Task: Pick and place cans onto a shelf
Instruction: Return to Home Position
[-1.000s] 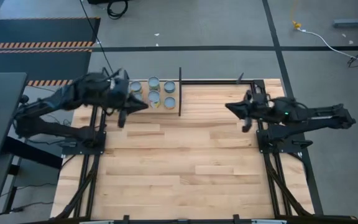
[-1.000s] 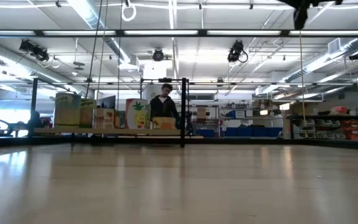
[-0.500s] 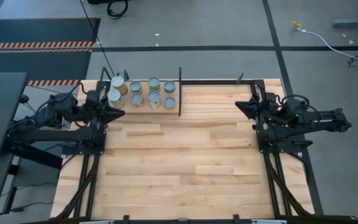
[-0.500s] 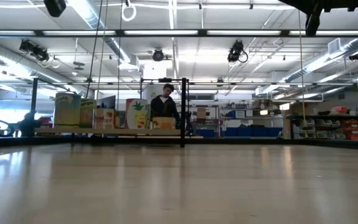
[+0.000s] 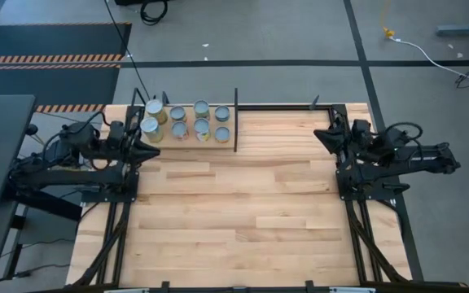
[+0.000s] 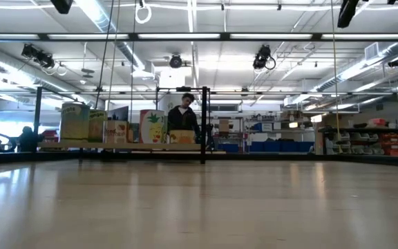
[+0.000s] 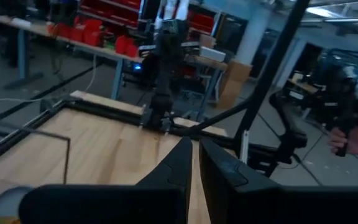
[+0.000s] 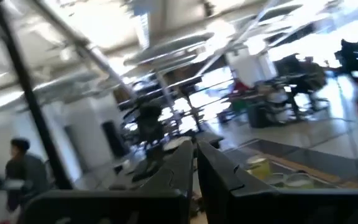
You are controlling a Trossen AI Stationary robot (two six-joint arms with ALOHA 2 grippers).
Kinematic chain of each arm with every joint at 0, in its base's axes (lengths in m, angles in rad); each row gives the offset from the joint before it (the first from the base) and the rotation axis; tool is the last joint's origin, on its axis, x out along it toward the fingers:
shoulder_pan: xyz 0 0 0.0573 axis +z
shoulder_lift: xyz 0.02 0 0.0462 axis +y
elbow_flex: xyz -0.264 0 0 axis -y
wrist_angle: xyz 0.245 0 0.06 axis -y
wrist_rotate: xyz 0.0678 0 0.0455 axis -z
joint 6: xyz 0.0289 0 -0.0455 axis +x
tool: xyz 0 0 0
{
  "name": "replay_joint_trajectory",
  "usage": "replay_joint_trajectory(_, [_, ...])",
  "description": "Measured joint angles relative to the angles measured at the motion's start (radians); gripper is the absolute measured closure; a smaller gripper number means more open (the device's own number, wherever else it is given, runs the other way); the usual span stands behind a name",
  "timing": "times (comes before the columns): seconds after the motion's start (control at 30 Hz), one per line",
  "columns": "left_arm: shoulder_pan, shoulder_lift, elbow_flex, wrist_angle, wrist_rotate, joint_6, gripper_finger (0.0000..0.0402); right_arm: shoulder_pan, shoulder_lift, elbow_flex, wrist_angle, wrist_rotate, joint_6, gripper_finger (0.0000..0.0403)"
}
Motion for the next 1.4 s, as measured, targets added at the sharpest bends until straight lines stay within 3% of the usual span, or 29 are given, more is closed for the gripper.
replay_joint_trajectory(0.37, [0.0,-0.004,-0.059,-0.075,-0.142,0.005,0.0365,0.0,-0.02,0.0,-0.011,-0.104,-0.043,0.0374])
replay_joint_trajectory(0.43, [0.0,-0.01,-0.113,-0.004,-0.138,0.022,0.0365,0.0,-0.026,0.0,-0.04,-0.107,-0.054,0.0374])
replay_joint_trajectory(0.63, [0.0,-0.071,-0.341,0.376,0.012,0.023,0.0365,0.0,-0.026,0.0,-0.038,-0.189,-0.058,0.0374])
replay_joint_trajectory(0.83, [0.0,-0.212,-0.447,0.416,0.002,0.015,0.0365,-0.001,-0.026,0.0,-0.019,-0.194,0.146,0.0374])
replay_joint_trajectory(1.07, [0.0,-0.397,-0.565,0.51,-0.017,0.004,0.0365,-0.001,-0.026,0.0,0.039,-0.122,0.164,0.0374])
replay_joint_trajectory(1.23, [0.0,-0.397,-0.639,0.736,0.046,0.016,0.0365,-0.001,-0.055,0.0,0.03,-0.208,0.066,0.0374])
replay_joint_trajectory(1.4, [0.0,-0.399,-0.661,0.744,0.036,-0.003,0.0365,-0.001,-0.211,0.0,-0.014,-0.302,-0.072,0.0374])
